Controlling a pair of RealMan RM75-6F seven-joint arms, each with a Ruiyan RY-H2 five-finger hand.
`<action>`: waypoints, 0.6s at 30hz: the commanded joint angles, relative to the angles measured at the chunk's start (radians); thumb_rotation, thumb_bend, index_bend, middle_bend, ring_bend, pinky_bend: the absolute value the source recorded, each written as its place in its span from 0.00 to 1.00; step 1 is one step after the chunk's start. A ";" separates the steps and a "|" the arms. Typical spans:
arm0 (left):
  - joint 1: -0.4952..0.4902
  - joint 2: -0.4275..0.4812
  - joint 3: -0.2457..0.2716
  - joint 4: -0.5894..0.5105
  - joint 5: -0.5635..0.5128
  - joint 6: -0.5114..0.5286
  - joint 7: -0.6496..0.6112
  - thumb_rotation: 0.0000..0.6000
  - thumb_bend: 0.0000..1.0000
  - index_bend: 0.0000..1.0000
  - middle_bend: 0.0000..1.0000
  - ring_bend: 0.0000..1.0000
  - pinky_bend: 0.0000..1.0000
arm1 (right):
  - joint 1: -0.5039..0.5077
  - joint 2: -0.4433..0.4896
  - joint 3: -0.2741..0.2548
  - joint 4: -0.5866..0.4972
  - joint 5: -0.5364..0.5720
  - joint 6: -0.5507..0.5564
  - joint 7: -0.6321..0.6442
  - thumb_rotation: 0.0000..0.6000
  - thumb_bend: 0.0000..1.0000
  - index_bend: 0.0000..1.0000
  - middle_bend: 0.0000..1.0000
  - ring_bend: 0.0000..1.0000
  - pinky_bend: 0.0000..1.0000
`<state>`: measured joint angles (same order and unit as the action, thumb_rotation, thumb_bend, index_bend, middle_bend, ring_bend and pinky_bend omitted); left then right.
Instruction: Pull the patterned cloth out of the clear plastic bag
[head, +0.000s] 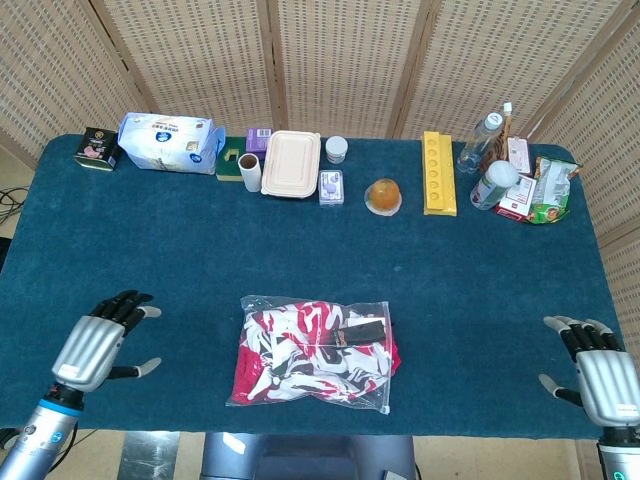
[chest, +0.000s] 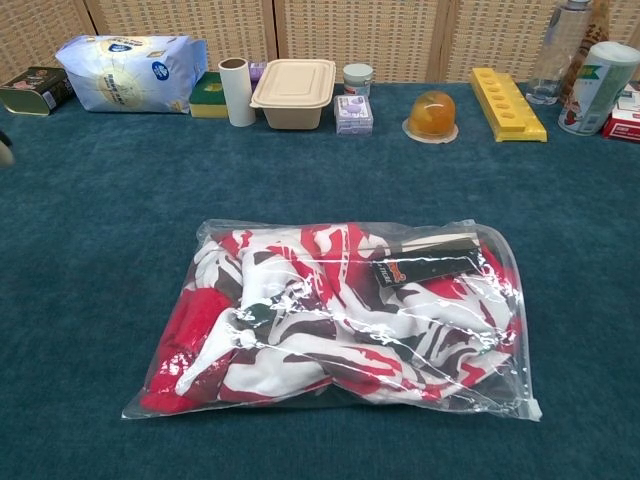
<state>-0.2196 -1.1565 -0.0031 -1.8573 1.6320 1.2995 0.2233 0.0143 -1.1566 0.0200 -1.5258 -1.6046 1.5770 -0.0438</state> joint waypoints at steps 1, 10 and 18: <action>-0.061 -0.030 -0.003 -0.049 0.019 -0.080 0.029 1.00 0.11 0.31 0.22 0.15 0.24 | 0.000 -0.002 -0.002 0.000 -0.006 0.002 0.001 1.00 0.07 0.24 0.28 0.27 0.20; -0.169 -0.262 -0.007 -0.048 -0.072 -0.282 0.271 1.00 0.08 0.11 0.15 0.06 0.12 | -0.007 0.004 -0.010 0.016 -0.017 0.012 0.029 1.00 0.06 0.24 0.28 0.27 0.20; -0.157 -0.467 0.001 0.071 -0.096 -0.220 0.425 1.00 0.06 0.00 0.05 0.00 0.06 | -0.006 0.005 -0.010 0.041 -0.013 0.008 0.067 1.00 0.06 0.24 0.28 0.27 0.20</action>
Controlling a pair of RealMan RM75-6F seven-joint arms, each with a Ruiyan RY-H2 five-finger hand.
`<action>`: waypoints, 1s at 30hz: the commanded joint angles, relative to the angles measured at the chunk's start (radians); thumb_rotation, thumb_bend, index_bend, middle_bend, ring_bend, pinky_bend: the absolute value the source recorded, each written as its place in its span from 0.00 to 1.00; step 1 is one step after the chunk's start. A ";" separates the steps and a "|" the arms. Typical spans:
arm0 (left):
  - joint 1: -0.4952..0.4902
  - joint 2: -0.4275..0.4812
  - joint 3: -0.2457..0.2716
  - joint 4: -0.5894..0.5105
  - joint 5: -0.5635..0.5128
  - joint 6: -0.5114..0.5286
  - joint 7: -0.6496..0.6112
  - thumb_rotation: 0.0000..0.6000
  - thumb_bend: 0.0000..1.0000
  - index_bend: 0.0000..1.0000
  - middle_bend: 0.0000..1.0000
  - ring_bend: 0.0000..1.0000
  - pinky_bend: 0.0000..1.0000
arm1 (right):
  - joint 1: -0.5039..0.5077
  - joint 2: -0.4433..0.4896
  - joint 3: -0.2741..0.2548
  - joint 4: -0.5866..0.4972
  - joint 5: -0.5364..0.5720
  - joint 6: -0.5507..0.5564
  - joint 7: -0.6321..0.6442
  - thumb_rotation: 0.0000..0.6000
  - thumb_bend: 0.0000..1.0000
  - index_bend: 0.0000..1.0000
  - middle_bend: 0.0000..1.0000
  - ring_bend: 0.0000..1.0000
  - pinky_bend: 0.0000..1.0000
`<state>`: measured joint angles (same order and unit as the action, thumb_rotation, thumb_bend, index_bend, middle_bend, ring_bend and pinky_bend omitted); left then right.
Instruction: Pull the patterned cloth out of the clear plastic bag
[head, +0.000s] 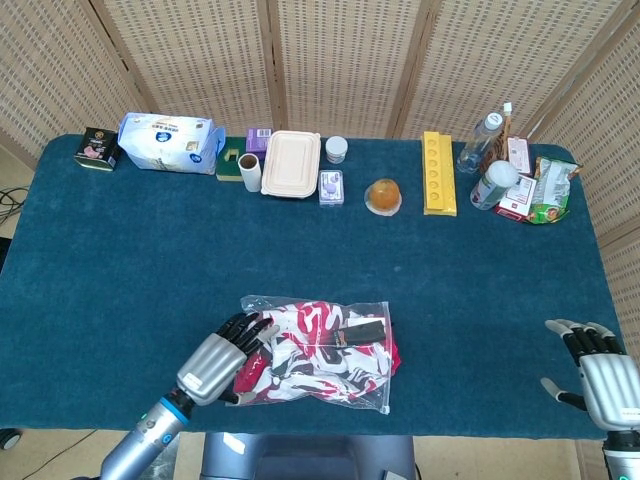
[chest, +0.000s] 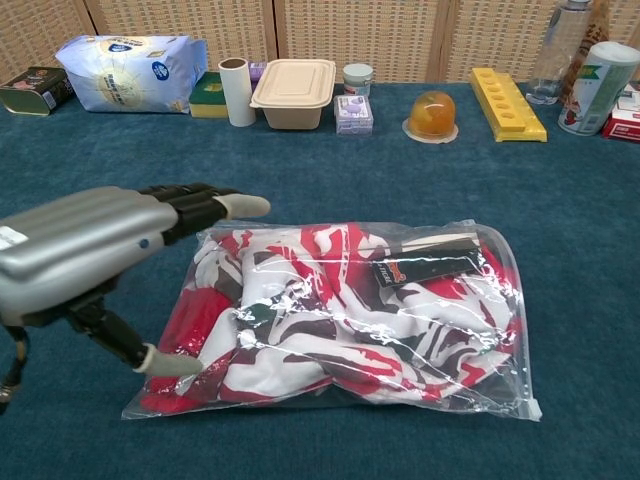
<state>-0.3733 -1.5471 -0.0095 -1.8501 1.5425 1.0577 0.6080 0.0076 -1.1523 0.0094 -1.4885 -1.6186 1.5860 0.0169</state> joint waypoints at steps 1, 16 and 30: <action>-0.003 -0.103 0.015 0.090 -0.003 0.026 0.044 1.00 0.06 0.00 0.04 0.00 0.06 | 0.001 0.001 0.001 0.007 0.002 -0.002 0.012 1.00 0.06 0.24 0.28 0.27 0.20; -0.064 -0.203 -0.093 0.320 -0.077 0.035 0.049 1.00 0.05 0.00 0.04 0.00 0.06 | 0.004 0.001 0.001 0.006 0.021 -0.027 0.017 1.00 0.06 0.24 0.27 0.27 0.20; -0.209 0.017 -0.276 0.242 -0.203 -0.113 -0.048 1.00 0.06 0.00 0.04 0.00 0.06 | 0.006 0.016 0.002 -0.063 0.015 -0.025 -0.044 1.00 0.06 0.24 0.27 0.27 0.20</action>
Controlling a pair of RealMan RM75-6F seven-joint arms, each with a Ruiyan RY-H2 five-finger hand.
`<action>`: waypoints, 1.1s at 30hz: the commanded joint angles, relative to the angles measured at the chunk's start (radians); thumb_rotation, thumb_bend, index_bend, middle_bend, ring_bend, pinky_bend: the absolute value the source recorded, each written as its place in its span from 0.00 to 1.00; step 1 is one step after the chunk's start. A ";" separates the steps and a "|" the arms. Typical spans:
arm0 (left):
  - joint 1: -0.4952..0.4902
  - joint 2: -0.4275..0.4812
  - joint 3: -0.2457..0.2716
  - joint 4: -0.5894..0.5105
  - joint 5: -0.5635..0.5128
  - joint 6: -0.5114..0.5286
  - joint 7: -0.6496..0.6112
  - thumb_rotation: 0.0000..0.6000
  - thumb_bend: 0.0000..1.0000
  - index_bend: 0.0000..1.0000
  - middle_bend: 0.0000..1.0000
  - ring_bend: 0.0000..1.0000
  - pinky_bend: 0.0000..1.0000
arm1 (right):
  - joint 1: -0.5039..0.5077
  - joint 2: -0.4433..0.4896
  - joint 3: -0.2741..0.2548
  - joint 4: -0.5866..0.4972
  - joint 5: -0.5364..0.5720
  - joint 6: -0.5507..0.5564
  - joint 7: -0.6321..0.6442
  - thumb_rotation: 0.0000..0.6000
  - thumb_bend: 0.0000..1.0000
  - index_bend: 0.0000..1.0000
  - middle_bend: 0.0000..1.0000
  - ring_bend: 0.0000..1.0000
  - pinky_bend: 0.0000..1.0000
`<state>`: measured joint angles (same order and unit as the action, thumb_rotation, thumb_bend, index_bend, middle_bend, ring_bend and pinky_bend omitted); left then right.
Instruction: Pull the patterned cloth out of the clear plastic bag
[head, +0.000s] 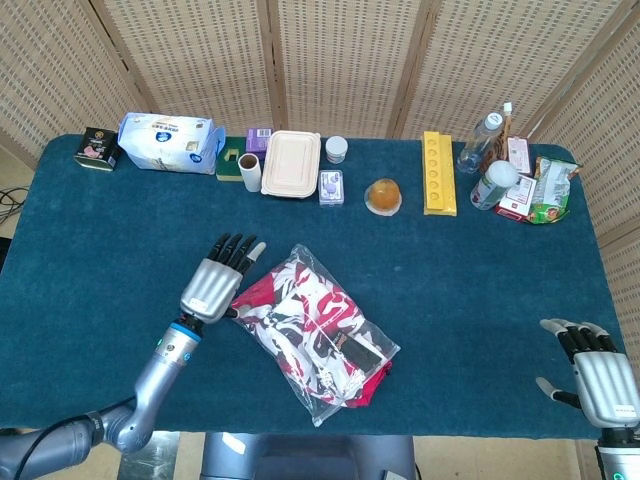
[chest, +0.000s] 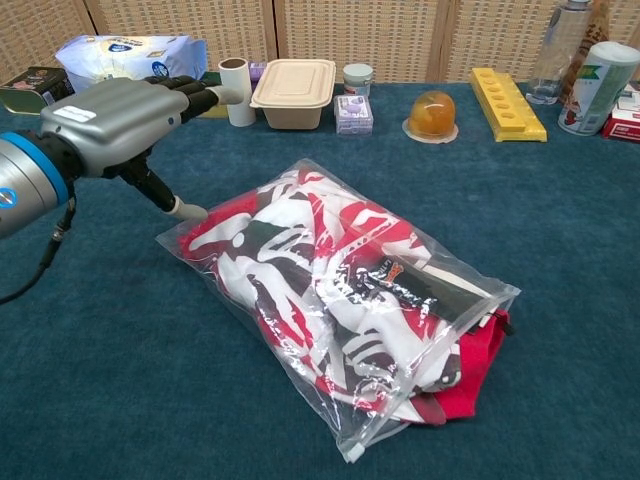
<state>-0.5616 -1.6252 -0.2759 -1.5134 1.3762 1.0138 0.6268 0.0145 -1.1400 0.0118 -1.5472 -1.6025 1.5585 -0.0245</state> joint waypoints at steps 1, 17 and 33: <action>-0.022 0.167 -0.011 -0.167 -0.045 -0.113 -0.130 1.00 0.06 0.00 0.04 0.00 0.06 | -0.003 0.007 0.001 -0.008 -0.005 0.009 -0.005 1.00 0.06 0.24 0.27 0.27 0.20; -0.217 0.456 0.081 -0.278 0.266 -0.372 -0.524 1.00 0.03 0.00 0.04 0.00 0.06 | -0.011 0.022 0.004 -0.051 -0.012 0.029 -0.044 1.00 0.06 0.24 0.27 0.27 0.20; -0.494 0.237 0.150 -0.014 0.404 -0.484 -0.570 1.00 0.02 0.00 0.04 0.00 0.06 | -0.044 0.024 0.015 -0.059 0.020 0.067 -0.052 1.00 0.06 0.24 0.27 0.27 0.20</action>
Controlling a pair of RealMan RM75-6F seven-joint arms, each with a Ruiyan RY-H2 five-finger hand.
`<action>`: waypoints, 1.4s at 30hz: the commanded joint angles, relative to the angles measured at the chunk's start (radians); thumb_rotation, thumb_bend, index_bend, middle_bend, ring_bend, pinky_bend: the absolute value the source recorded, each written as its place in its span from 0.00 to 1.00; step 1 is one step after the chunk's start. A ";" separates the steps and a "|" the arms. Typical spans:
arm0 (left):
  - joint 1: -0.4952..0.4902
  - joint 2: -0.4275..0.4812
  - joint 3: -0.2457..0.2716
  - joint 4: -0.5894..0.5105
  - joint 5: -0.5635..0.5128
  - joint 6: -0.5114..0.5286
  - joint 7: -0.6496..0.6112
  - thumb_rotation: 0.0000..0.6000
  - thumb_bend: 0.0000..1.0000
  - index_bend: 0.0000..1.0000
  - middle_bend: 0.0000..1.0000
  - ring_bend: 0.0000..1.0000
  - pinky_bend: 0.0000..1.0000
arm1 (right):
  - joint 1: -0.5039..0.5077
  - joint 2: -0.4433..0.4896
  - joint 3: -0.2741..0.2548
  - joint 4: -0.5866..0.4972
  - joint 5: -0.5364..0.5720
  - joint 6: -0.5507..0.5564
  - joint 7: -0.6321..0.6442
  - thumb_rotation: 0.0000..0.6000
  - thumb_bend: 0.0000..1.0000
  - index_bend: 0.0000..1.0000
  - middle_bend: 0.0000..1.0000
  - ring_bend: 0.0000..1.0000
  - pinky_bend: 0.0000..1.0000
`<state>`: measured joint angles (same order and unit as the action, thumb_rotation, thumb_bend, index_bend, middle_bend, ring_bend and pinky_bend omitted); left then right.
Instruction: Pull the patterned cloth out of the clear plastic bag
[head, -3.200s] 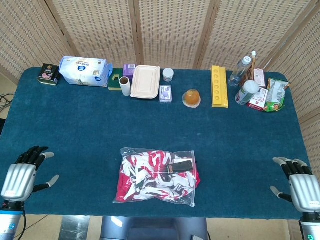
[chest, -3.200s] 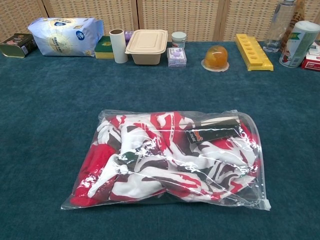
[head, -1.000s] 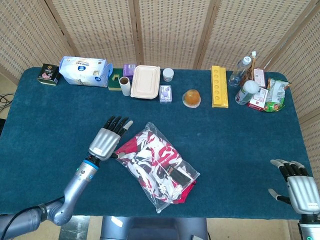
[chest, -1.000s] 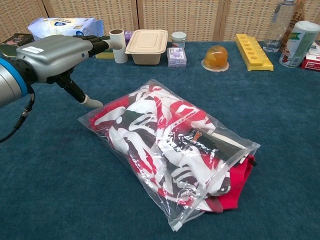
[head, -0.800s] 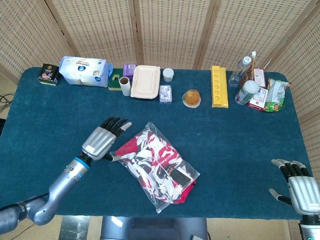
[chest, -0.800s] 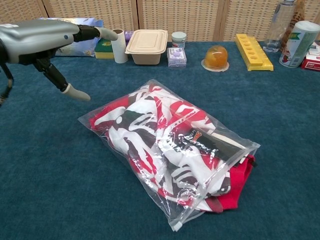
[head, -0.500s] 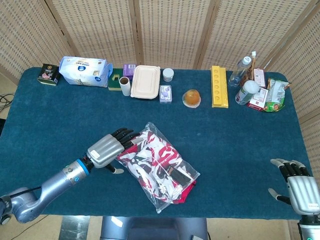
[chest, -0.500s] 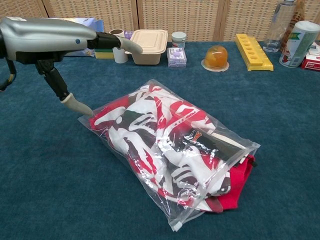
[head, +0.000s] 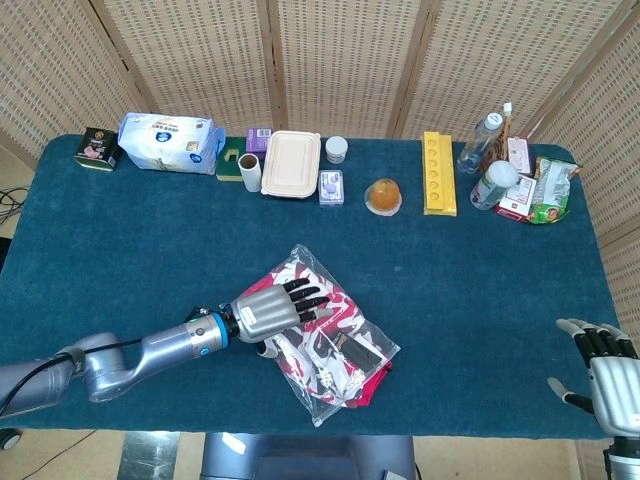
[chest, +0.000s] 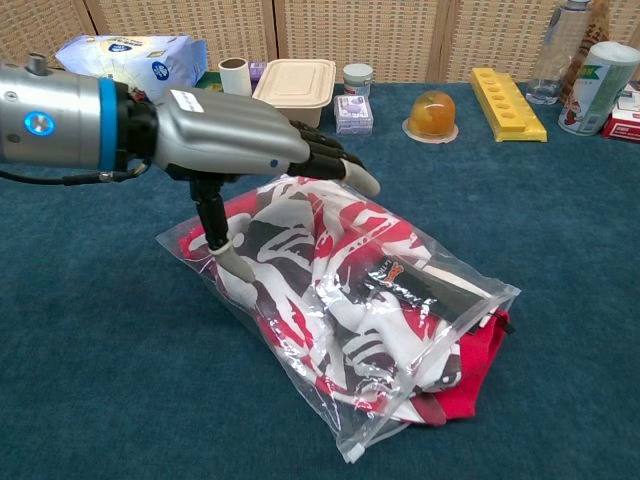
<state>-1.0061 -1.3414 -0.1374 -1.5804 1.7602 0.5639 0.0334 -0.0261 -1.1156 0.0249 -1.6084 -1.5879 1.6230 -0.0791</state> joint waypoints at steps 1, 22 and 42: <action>-0.065 -0.065 0.013 0.074 0.019 -0.042 0.034 1.00 0.02 0.00 0.04 0.00 0.06 | -0.005 -0.001 0.003 0.003 0.007 0.004 0.003 1.00 0.06 0.24 0.27 0.27 0.20; -0.166 -0.244 0.052 0.228 -0.091 -0.068 0.082 1.00 0.08 0.47 0.29 0.24 0.29 | -0.007 -0.007 0.014 0.035 0.023 -0.004 0.052 1.00 0.06 0.24 0.27 0.27 0.20; 0.024 -0.377 0.162 0.573 0.031 0.548 -0.285 1.00 0.33 0.80 0.67 0.62 0.63 | 0.019 0.002 0.016 0.005 0.000 -0.033 0.035 1.00 0.06 0.25 0.27 0.27 0.23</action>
<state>-1.0349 -1.6966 0.0079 -1.0883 1.7594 0.9852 -0.1668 -0.0094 -1.1155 0.0408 -1.6009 -1.5858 1.5918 -0.0437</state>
